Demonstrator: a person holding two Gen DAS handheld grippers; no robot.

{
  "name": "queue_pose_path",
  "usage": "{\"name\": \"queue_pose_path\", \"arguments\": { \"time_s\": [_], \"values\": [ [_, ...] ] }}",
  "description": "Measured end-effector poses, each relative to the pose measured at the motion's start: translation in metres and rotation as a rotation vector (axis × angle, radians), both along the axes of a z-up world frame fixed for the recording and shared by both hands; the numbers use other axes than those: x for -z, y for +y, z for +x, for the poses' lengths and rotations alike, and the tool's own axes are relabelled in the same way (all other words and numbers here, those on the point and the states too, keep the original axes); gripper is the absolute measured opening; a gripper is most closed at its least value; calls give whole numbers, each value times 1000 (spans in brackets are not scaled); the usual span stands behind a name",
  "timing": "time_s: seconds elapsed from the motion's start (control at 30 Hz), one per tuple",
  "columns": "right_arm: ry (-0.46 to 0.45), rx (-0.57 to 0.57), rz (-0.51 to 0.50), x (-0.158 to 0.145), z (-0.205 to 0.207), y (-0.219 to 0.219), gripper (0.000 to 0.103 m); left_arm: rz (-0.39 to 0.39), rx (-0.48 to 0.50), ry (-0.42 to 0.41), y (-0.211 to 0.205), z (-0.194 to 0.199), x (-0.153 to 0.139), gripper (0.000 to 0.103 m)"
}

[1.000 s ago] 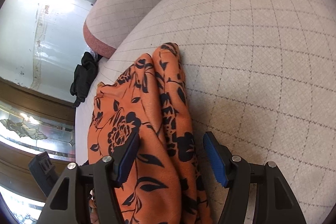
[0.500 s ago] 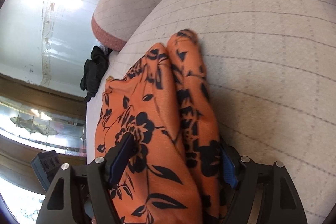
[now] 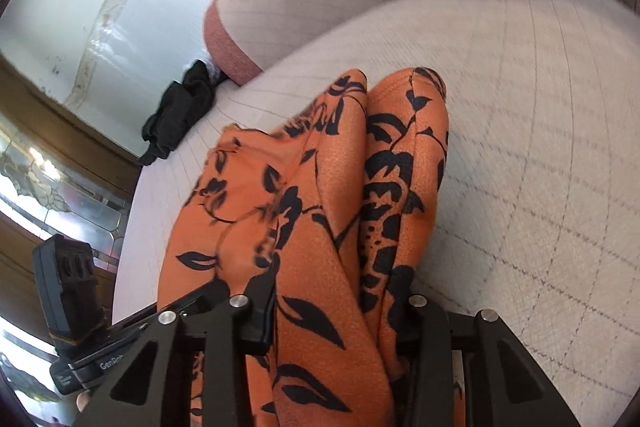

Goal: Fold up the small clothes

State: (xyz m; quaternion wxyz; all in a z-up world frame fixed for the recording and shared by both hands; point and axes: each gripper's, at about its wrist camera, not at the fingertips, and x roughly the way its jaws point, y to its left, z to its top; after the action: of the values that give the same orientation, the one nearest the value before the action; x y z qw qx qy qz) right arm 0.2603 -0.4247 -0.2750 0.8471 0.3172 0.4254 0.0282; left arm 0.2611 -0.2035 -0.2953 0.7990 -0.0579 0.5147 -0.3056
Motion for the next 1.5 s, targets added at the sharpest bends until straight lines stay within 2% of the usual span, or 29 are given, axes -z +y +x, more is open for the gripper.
{"name": "queue_pose_path", "arguments": {
  "time_s": [0.2, 0.4, 0.57, 0.7, 0.93, 1.1, 1.2, 1.27, 1.3, 1.37, 1.43, 1.5],
  "values": [
    [-93, -13, -11, -22, -5, 18, 40, 32, -49, -129, 29, -10, -35, 42],
    [-163, -46, 26, -37, -8, 39, 40, 67, -98, -186, 63, -10, -55, 42],
    [-170, -74, 81, -38, -13, 54, 40, 95, -115, -206, 77, -20, -65, 42],
    [-170, -87, 86, -38, -18, 65, 40, 115, -126, -204, 84, -27, -68, 42],
    [-128, -102, 125, -29, -30, 80, 40, 155, -146, -185, 100, -41, -64, 42],
    [-87, -111, 139, -22, -35, 91, 40, 173, -171, -141, 112, -48, -53, 43],
    [-43, -116, 138, -11, -33, 100, 40, 223, -176, -65, 112, -43, -33, 47],
    [38, -129, 124, 3, -28, 106, 42, 277, -170, -3, 112, -37, -13, 59],
    [95, -128, 116, 12, -24, 108, 49, 279, -178, 6, 113, -36, -10, 65],
    [146, -105, 114, 22, -23, 105, 55, 269, -183, 2, 116, -34, -14, 67],
    [152, -102, 138, 17, -21, 100, 55, 290, -176, -49, 118, -35, -27, 67],
    [136, -97, 95, 5, -23, 94, 56, 309, -203, -107, 123, -35, -40, 67]
  ]
}}
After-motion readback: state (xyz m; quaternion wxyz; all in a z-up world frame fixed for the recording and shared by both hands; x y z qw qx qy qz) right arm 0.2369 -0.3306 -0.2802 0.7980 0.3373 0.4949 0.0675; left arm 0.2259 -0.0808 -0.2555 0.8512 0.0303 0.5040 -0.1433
